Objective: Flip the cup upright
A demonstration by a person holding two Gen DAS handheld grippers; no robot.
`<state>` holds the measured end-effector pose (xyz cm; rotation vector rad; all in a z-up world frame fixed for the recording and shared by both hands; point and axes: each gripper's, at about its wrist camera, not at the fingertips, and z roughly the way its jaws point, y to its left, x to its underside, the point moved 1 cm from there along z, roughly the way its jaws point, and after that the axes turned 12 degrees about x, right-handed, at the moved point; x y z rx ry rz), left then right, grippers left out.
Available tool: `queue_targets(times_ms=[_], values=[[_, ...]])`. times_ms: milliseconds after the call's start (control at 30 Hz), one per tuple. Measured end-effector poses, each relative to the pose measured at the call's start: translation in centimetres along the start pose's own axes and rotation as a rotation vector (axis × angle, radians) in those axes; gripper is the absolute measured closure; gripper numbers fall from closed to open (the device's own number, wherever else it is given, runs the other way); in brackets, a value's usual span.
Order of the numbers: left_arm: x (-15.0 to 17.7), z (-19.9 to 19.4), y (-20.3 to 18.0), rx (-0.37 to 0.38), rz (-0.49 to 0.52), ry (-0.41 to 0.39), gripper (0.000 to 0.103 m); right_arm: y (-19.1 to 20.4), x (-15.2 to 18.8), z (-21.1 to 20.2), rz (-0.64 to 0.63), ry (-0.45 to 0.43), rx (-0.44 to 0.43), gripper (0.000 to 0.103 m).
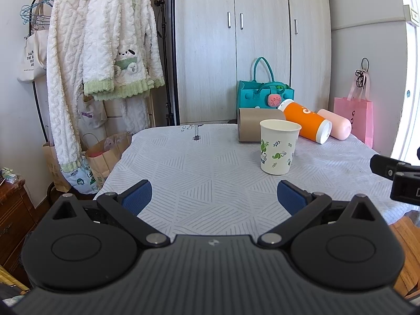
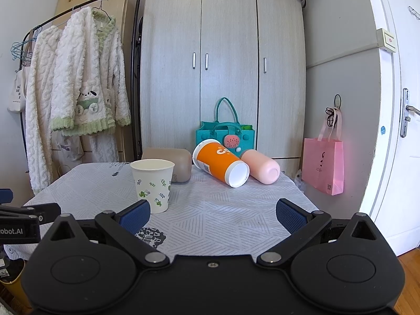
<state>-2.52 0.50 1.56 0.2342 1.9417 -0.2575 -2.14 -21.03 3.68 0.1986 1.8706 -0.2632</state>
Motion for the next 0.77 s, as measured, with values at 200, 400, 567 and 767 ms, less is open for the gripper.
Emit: queue_targets(times_ms=[200,400,567,767], values=[[-0.08,0.11,0.21,-0.025,0.004,0.015,0.000,-0.09,-0.03,0.03,0.003,-0.002,0.002,0.000],[-0.05,0.08,0.64,-0.025,-0.011,0.024,0.000,-0.09,-0.05,0.09,0.002,-0.002,0.002,0.000],[-0.10,-0.08,0.69,-0.046,-0.015,0.009,0.000,0.04,0.01,0.00,0.001,-0.002,0.003,0.000],[-0.30,0.02,0.80,-0.051,-0.015,0.013,0.000,0.13,0.10,0.04,-0.001,0.001,0.005,0.000]])
